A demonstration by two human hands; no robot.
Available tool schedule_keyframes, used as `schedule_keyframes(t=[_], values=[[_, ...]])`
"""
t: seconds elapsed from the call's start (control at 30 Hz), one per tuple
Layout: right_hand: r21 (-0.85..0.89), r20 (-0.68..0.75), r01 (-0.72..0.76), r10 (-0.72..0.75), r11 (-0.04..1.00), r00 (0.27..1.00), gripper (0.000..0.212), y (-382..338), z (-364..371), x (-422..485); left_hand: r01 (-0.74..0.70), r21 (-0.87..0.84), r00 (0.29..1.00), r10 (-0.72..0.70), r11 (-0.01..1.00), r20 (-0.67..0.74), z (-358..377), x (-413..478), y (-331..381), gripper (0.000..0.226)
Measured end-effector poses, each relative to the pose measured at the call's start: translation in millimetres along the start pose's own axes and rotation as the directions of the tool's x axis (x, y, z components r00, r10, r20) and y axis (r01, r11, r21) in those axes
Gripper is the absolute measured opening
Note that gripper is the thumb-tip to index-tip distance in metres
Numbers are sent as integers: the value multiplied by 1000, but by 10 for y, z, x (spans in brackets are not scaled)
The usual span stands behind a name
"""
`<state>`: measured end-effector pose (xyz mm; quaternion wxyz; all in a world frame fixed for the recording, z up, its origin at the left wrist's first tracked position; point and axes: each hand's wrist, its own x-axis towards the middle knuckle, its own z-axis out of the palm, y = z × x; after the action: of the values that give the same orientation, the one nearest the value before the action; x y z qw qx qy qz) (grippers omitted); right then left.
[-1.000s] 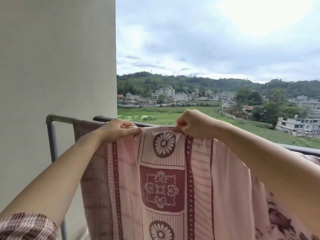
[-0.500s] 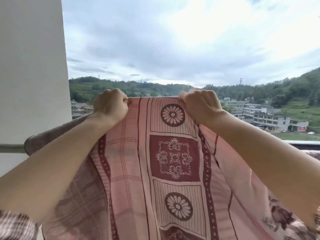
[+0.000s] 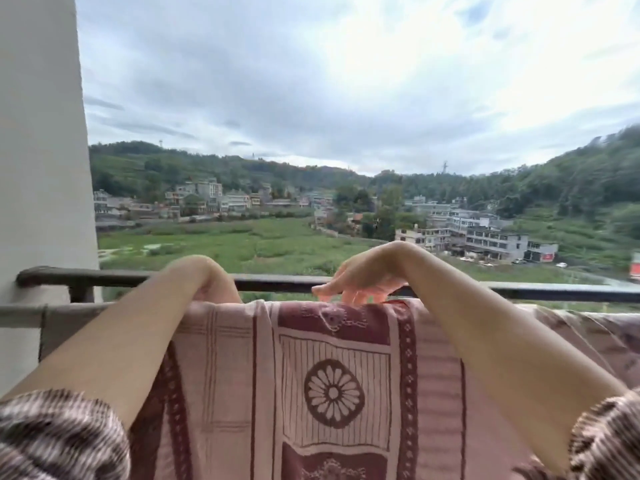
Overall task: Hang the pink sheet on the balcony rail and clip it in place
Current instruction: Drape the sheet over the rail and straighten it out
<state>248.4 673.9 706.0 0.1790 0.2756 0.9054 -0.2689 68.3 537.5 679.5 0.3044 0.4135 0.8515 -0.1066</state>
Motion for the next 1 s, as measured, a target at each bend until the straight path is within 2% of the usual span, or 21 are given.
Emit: schedule_keyframes(t=[0.1,0.17,0.2,0.23,0.27,0.3,0.33,0.37,0.4,0.43,0.47,0.5,0.57,0.6,0.63,0.67,0.73,0.83,0.87,0.93,1.0], values=[[120,41,183,-189,976,981,34,-149,-14,-72,-74,-40,953,59,996,-297,-160,-26,-81,37],[207,20,258,-268,944,963,32,-237,-1,-74,-149,-111,836,65,983,-545,-250,-47,-120,31],[209,-33,275,-275,938,961,30,-260,9,-73,-226,-148,736,70,963,-673,-252,-75,-129,25],[200,-92,298,-285,933,954,30,-267,19,-74,-309,-151,590,65,939,-805,-224,-98,-154,21],[183,-134,322,-301,929,944,30,-284,46,-77,-368,-149,397,11,918,-918,-129,-140,-209,19],[153,-162,341,-317,928,935,30,-300,59,-79,-420,-132,160,-70,898,-985,13,-200,-283,20],[110,-183,351,-328,930,927,28,-321,71,-81,-454,-107,-81,-160,885,-984,205,-254,-380,21],[71,-206,352,-332,933,921,24,-342,81,-76,-465,-85,-278,-237,881,-931,420,-282,-486,23],[31,-235,344,-328,938,915,20,-370,85,-71,-473,-102,-403,-317,875,-859,657,-273,-590,28],[0,-272,333,-320,943,908,17,-398,90,-72,-502,-162,-447,-415,849,-793,893,-252,-672,35],[-29,-307,319,-312,947,899,16,-429,98,-65,-554,-256,-413,-528,792,-742,1110,-226,-740,47],[-59,-338,306,-307,950,890,17,-457,105,-58,-617,-367,-306,-642,696,-704,1285,-181,-809,59],[-144,-381,289,-322,947,867,27,-522,152,-67,-698,-569,69,-751,434,-657,1510,-114,-910,74],[-172,-388,300,-344,938,855,33,-563,197,-80,-706,-626,245,-716,330,-654,1569,-101,-959,68],[-186,-376,322,-370,928,850,39,-611,253,-94,-705,-654,373,-641,275,-671,1591,-106,-1012,55],[-183,-347,345,-389,921,854,44,-661,315,-101,-691,-664,431,-575,285,-695,1586,-136,-1060,39],[-163,-290,365,-398,917,870,42,-757,416,-88,-603,-661,422,-524,448,-740,1525,-213,-1172,31],[-178,-320,354,-394,918,862,37,-839,435,-49,-334,-575,368,-458,747,-809,1380,-409,-1311,45],[-198,-351,360,-409,912,842,35,-844,423,-42,-249,-541,364,-440,803,-821,1330,-501,-1347,48],[-271,-416,378,-462,885,783,31,-840,401,-34,-236,-520,344,-429,821,-835,1186,-713,-1448,48],[-412,-451,374,-542,831,709,34,-836,384,4,-376,-556,321,-459,742,-829,1014,-881,-1561,38]])
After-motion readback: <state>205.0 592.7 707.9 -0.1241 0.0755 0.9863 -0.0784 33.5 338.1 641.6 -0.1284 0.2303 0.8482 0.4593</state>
